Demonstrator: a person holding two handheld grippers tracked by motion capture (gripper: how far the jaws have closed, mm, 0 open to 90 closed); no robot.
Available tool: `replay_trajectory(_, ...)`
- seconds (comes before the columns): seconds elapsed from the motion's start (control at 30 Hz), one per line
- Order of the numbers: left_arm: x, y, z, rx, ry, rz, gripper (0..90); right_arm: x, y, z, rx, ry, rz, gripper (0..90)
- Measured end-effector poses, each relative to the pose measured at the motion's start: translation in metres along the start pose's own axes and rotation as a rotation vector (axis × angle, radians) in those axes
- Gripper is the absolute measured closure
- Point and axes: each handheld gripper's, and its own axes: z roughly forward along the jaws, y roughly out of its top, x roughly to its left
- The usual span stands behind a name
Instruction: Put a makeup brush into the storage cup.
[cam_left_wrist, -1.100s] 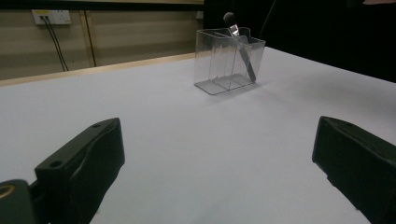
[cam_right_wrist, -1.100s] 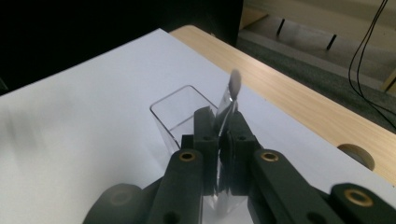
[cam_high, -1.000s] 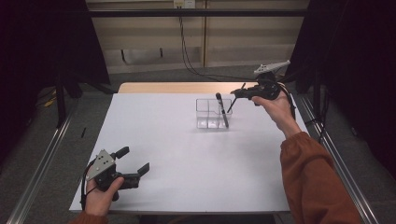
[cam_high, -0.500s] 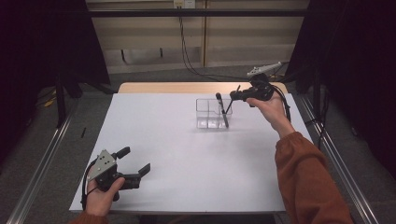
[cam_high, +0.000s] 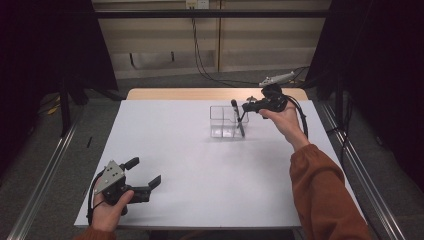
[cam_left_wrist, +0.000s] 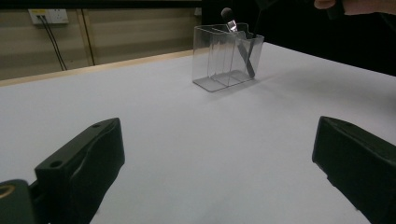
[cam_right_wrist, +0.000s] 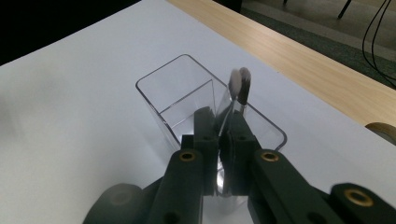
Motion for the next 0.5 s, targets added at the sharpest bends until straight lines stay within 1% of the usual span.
replay_trajectory(0.17, 0.000, 0.000, 0.000, -0.002, 0.001, -0.001, 2.3, 0.000, -0.004, 0.002, -0.007, 0.001, 0.003, 86.3)
replay_trajectory(0.2, 0.000, 0.000, 0.000, 0.000, 0.002, 0.001, 2.3, -0.001, -0.006, 0.003, -0.002, -0.002, 0.004, 86.3)
replay_trajectory(0.3, 0.000, 0.000, 0.000, -0.001, -0.001, 0.002, 2.3, -0.002, -0.011, 0.005, 0.001, -0.003, 0.012, 86.3)
replay_trajectory(0.37, 0.000, 0.000, 0.000, 0.003, 0.002, 0.007, 2.3, -0.003, -0.014, 0.006, -0.007, -0.002, 0.020, 86.3)
replay_trajectory(0.5, 0.000, 0.000, 0.000, 0.002, 0.004, 0.004, 2.3, -0.003, -0.017, 0.007, -0.004, -0.002, 0.018, 86.3)
